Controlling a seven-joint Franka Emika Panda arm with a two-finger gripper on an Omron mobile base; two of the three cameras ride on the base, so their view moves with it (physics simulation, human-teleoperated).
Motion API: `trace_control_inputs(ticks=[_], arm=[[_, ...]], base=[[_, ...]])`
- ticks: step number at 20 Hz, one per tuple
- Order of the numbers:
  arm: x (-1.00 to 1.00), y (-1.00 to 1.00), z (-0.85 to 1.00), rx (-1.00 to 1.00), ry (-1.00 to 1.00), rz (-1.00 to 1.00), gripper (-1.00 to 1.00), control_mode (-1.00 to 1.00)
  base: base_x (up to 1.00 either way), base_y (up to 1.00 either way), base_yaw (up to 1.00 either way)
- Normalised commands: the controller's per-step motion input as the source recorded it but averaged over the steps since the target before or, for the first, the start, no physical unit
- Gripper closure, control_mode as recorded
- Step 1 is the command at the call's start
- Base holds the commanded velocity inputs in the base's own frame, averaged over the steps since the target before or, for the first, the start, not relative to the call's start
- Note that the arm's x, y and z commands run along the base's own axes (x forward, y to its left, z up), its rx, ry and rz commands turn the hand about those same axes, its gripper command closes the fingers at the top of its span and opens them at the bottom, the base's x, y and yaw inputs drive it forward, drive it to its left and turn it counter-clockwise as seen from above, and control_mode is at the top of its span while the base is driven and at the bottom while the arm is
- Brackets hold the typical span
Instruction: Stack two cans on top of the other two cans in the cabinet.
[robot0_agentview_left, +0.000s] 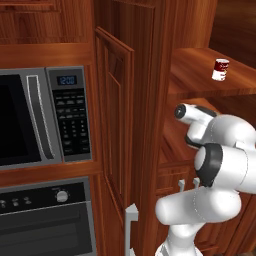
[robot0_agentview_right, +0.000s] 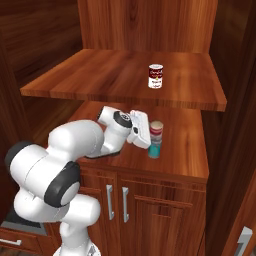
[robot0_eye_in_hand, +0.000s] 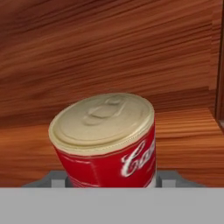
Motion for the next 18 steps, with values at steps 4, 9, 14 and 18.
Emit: trace_control_inputs(ticks=[4, 9, 14, 18], arm=[[-0.02, 0.0, -0.33, 0.06, -0.04, 0.0, -1.0, -1.0], [-0.14, 0.0, -0.32, 0.05, -0.09, 0.0, -1.0, -1.0], [-0.17, 0.0, -0.35, 0.01, -0.09, 0.0, -1.0, -1.0], [-0.09, 0.0, -0.33, 0.0, -0.06, 0.0, -1.0, -1.0]], base=[[0.0, 0.0, 0.0], [0.0, 0.0, 0.0], [0.0, 0.0, 0.0], [0.0, 0.0, 0.0]])
